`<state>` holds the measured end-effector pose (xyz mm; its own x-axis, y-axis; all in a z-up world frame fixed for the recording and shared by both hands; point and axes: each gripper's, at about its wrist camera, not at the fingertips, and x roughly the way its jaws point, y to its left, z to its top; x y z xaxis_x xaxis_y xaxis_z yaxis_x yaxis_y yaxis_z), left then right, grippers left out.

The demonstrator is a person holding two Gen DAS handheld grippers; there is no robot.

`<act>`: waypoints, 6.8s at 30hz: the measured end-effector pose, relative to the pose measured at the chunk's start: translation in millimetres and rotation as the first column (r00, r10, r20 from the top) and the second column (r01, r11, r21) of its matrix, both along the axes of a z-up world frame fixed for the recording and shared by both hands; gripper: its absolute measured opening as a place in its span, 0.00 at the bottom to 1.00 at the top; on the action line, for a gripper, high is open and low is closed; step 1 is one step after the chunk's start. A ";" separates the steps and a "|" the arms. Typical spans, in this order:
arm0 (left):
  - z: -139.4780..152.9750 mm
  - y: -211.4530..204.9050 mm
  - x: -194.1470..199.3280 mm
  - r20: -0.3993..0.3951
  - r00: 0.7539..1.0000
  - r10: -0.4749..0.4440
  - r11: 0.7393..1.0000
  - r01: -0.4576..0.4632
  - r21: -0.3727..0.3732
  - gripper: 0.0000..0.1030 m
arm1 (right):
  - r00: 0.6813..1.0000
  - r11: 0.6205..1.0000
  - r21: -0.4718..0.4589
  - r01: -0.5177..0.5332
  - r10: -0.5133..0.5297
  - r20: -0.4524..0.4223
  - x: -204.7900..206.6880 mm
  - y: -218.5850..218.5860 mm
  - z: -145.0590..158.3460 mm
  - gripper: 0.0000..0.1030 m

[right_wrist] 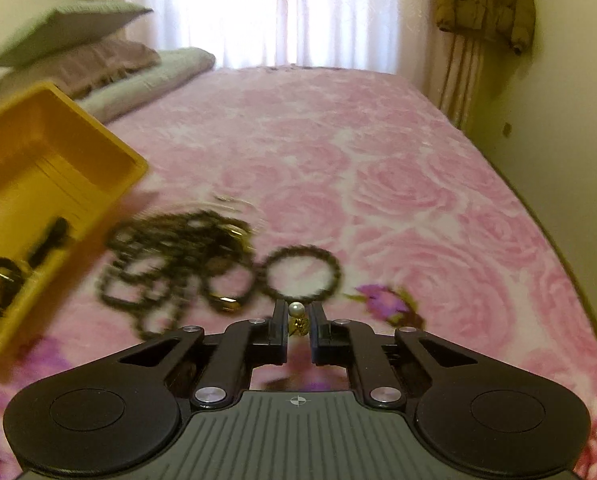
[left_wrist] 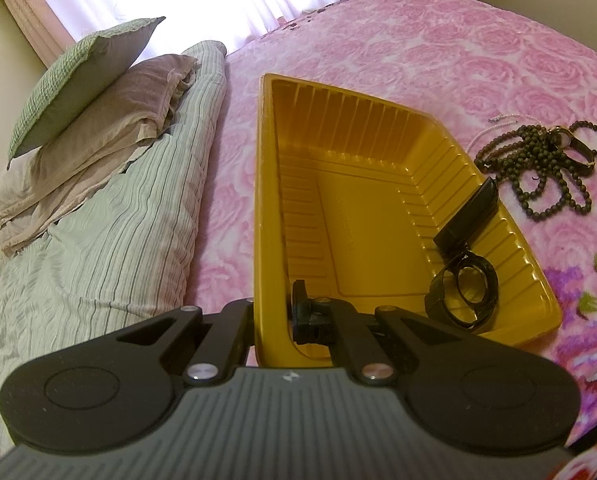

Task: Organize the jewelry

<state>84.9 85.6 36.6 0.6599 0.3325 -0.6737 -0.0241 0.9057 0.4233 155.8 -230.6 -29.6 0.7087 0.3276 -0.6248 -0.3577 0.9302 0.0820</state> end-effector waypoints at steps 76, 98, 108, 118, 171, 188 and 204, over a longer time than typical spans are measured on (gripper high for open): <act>0.8 -1.3 -3.5 0.004 1.000 -0.005 1.000 0.005 -0.007 0.02 | 0.993 0.996 0.054 0.073 -0.077 0.089 19.1 -5.9 53.4 0.06; 0.3 2.4 -3.3 0.012 1.000 -0.007 1.000 0.007 -0.024 0.02 | 0.912 0.892 0.211 -0.399 0.410 -0.007 11.9 176.1 60.7 0.06; -0.6 3.6 -4.3 0.014 1.000 -0.001 0.999 0.001 -0.034 0.02 | 0.946 0.916 0.255 -0.310 0.324 -0.014 20.1 142.0 53.7 0.14; -0.7 3.0 -4.0 0.015 1.000 0.001 1.000 0.000 -0.031 0.02 | 0.999 0.992 0.120 -0.028 0.030 -0.015 0.5 39.7 21.0 0.49; 1.4 -0.1 -4.0 0.012 1.000 0.002 1.000 -0.001 -0.019 0.02 | 0.989 0.973 0.213 0.094 -0.067 -0.131 23.8 2.5 31.3 0.05; -2.3 4.4 -5.0 0.014 1.000 0.007 0.999 -0.007 -0.042 0.02 | 0.934 0.918 0.310 -0.249 0.312 -0.175 -6.8 131.8 42.1 0.05; -2.6 6.1 -5.7 0.012 1.000 0.007 0.999 -0.006 -0.053 0.03 | 0.859 0.856 0.394 -0.333 0.448 -0.248 -2.8 184.1 26.1 0.05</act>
